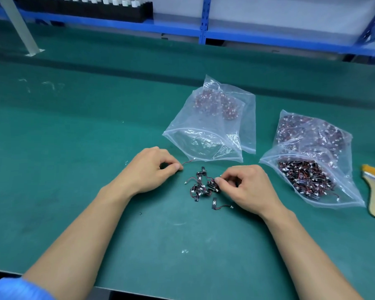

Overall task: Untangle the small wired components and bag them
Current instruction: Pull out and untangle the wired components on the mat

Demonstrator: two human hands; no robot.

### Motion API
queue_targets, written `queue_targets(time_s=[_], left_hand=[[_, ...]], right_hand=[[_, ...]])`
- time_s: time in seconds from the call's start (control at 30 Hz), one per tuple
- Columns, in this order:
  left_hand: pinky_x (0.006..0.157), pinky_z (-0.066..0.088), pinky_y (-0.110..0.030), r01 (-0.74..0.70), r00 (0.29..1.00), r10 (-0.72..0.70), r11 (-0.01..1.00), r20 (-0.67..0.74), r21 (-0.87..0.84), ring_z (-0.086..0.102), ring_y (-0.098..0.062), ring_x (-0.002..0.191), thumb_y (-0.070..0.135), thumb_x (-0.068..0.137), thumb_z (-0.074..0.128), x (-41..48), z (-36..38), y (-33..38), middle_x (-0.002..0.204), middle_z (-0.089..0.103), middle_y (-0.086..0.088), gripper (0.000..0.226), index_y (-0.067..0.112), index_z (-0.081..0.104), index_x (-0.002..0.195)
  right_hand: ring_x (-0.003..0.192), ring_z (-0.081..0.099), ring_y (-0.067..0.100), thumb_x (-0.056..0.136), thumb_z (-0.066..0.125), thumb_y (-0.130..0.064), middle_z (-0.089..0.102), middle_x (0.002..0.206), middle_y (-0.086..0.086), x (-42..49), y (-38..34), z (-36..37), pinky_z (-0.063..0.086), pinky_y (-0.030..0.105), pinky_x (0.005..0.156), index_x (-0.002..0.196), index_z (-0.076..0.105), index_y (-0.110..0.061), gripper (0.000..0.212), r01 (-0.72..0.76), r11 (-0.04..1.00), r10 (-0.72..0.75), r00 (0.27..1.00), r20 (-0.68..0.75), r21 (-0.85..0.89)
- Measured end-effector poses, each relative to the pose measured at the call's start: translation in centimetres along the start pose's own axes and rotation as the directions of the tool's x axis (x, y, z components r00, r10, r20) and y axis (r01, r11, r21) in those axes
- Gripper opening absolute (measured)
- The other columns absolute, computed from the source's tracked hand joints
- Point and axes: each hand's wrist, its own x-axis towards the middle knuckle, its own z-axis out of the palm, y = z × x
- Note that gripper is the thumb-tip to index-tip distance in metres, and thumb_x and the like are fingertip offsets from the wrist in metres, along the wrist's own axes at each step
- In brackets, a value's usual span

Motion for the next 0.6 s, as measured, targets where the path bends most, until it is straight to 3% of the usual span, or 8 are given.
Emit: queue_targets(time_s=[0.13,0.3,0.4,0.53,0.6], left_hand=[[0.061,0.036,-0.008,0.062,0.998,-0.062,0.998,0.006,-0.027,0.056,0.005,0.07,0.023,0.085,0.075,-0.4,-0.5,-0.3,0.072,0.068,0.019,0.013,0.035,0.081,0.086],[0.054,0.038,-0.007,0.08,0.997,-0.08,0.992,0.009,-0.102,0.054,0.002,0.054,0.019,0.079,0.08,-0.8,-1.0,-0.4,0.063,0.068,0.021,0.015,0.034,0.078,0.074],[0.057,0.038,-0.01,0.039,0.998,-0.044,0.994,-0.043,-0.104,0.05,-0.004,0.061,0.019,0.081,0.079,-0.6,-1.0,-0.3,0.068,0.067,0.022,0.016,0.035,0.078,0.083],[0.066,0.034,-0.009,-0.025,1.0,0.026,0.999,0.012,-0.03,0.05,-0.004,0.077,0.016,0.084,0.077,-0.4,-1.1,-0.3,0.078,0.067,0.022,0.025,0.036,0.078,0.098],[0.067,0.034,-0.008,-0.026,0.999,0.027,0.999,0.024,-0.02,0.051,-0.001,0.08,0.016,0.084,0.077,-0.5,-1.0,-0.4,0.077,0.067,0.023,0.023,0.035,0.079,0.097]], right_hand=[[0.049,0.042,0.011,0.082,0.077,-0.031,0.049,0.048,-0.014,-0.1,0.3,-0.2,0.04,0.029,0.056,0.059,0.065,-0.02,0.028,-0.02,1.0,0.02,1.0,-0.006,0.011],[0.048,0.043,0.012,0.078,0.071,-0.036,0.043,0.047,-0.008,0.0,-0.1,-0.4,0.036,0.026,0.054,0.064,0.065,-0.025,0.018,0.016,0.996,-0.006,0.992,-0.123,0.084],[0.057,0.049,0.007,0.08,0.071,-0.037,0.051,0.063,-0.011,0.1,-0.4,-0.2,0.036,0.024,0.058,0.081,0.074,-0.03,0.007,0.074,0.994,-0.062,0.988,-0.141,0.083],[0.074,0.055,0.004,0.081,0.063,-0.056,0.054,0.091,-0.018,0.3,-0.6,0.4,0.046,0.028,0.067,0.098,0.077,-0.037,0.029,0.054,0.996,-0.052,0.998,-0.028,0.069],[0.078,0.055,0.006,0.081,0.061,-0.059,0.053,0.095,-0.018,0.3,-0.8,0.7,0.049,0.032,0.071,0.1,0.077,-0.037,0.033,0.05,0.997,-0.054,0.997,0.059,0.06]])
